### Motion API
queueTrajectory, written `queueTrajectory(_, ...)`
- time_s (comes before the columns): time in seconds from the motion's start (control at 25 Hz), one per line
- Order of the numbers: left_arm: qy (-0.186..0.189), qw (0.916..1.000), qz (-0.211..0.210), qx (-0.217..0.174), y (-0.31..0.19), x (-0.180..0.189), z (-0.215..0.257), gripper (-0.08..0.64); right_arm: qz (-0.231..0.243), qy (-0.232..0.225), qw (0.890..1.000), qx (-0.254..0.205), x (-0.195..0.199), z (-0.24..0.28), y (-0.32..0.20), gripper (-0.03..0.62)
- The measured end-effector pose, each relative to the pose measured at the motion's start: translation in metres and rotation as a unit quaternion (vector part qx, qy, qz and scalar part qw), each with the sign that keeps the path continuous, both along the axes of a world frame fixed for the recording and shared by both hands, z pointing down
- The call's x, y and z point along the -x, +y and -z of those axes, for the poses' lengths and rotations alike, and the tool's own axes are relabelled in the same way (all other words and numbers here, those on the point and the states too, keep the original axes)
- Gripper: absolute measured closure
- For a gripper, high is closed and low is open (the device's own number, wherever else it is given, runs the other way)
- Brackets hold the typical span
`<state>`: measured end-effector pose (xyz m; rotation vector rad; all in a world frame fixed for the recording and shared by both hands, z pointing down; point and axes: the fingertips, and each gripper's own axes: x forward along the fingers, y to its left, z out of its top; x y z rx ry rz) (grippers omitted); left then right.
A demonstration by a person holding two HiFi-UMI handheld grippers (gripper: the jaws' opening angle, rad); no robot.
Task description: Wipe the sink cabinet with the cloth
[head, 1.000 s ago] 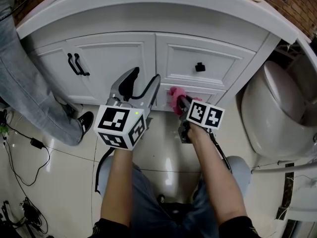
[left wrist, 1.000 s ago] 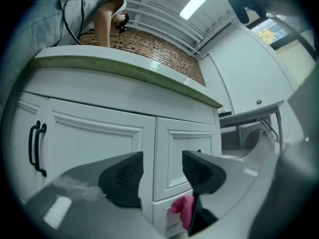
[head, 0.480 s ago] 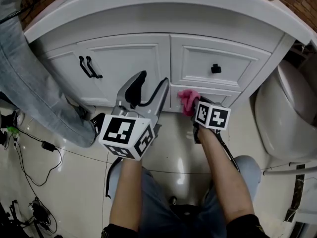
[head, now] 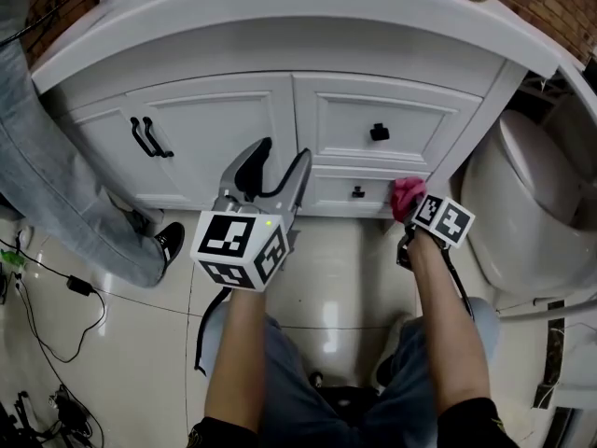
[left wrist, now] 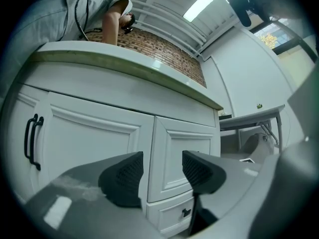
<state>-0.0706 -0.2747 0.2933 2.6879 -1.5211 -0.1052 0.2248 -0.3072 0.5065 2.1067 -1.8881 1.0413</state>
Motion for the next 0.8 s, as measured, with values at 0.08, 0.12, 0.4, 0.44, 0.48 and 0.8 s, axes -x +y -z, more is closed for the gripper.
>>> queueTrajectory(0.08, 0.009, 0.9999, -0.009, 0.003, 0.001, -0.003, 0.001, 0.316, -0.035, 0.024, 0.999, 0.003, -0.026, 0.005, 0.005, 0.548)
queueTrajectory(0.12, 0.011, 0.9999, -0.011, 0.002, 0.001, -0.003, 0.002, 0.316, -0.037, 0.032, 0.999, 0.002, -0.029, 0.007, 0.006, 0.548)
queueTrajectory(0.4, 0.021, 0.9998, 0.001, 0.002, -0.003, 0.006, 0.004, 0.316, 0.152, -0.051, 0.987, -0.001, 0.142, -0.023, 0.021, 0.548)
queueTrajectory(0.44, 0.021, 0.9998, 0.000, 0.002, -0.002, 0.005, 0.004, 0.316, 0.173, -0.067, 0.983, -0.002, 0.168, -0.027, 0.024, 0.548)
queueTrajectory(0.48, 0.020, 0.9998, 0.000, 0.001, -0.001, 0.005, 0.004, 0.316, 0.189, -0.081, 0.979, -0.003, 0.191, -0.031, 0.025, 0.548)
queueTrajectory(0.8, 0.000, 0.9999, 0.015, 0.000, 0.014, 0.038, 0.004, 0.316, 0.311, -0.036, 0.948, -0.048, 0.285, -0.056, 0.015, 0.548)
